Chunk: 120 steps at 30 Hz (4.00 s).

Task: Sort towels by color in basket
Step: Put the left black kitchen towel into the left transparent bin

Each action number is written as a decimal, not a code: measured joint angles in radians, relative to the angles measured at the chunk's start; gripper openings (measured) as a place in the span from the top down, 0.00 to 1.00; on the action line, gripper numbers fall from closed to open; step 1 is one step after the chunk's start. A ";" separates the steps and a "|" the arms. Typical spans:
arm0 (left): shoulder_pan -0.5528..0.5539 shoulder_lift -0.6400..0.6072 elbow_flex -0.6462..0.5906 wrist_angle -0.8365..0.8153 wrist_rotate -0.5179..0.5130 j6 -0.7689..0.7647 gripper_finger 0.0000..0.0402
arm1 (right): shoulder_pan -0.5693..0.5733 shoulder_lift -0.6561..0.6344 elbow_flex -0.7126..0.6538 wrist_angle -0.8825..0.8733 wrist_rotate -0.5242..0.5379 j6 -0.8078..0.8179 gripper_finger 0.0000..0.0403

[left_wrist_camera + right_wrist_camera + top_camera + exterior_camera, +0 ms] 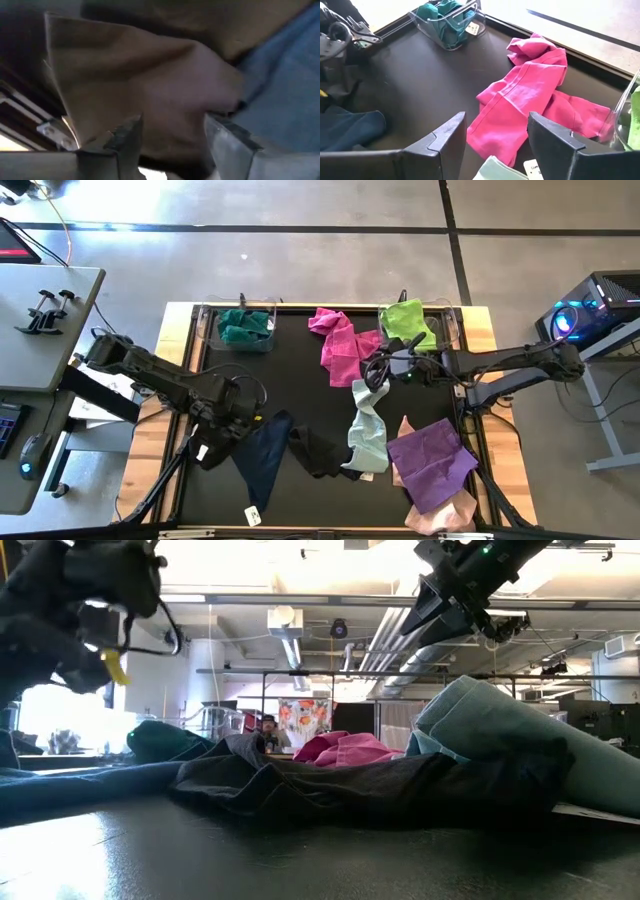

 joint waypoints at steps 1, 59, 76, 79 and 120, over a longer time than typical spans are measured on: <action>-0.003 0.000 -0.016 0.014 -0.001 -0.001 0.47 | 0.000 0.000 0.000 0.000 -0.004 0.002 0.50; 0.751 -0.015 0.660 0.249 -1.033 1.251 1.00 | 0.008 0.001 0.000 0.029 -0.026 0.003 0.50; 0.977 0.213 0.515 0.110 -0.662 1.123 1.00 | 0.040 0.001 0.000 -0.008 -0.028 0.003 0.50; 0.976 0.259 0.476 0.110 -0.653 1.075 0.99 | 0.040 0.001 0.000 -0.017 -0.028 0.003 0.50; 1.052 0.278 0.279 0.309 -0.476 0.900 0.66 | 0.032 0.000 0.000 -0.030 -0.058 0.057 0.50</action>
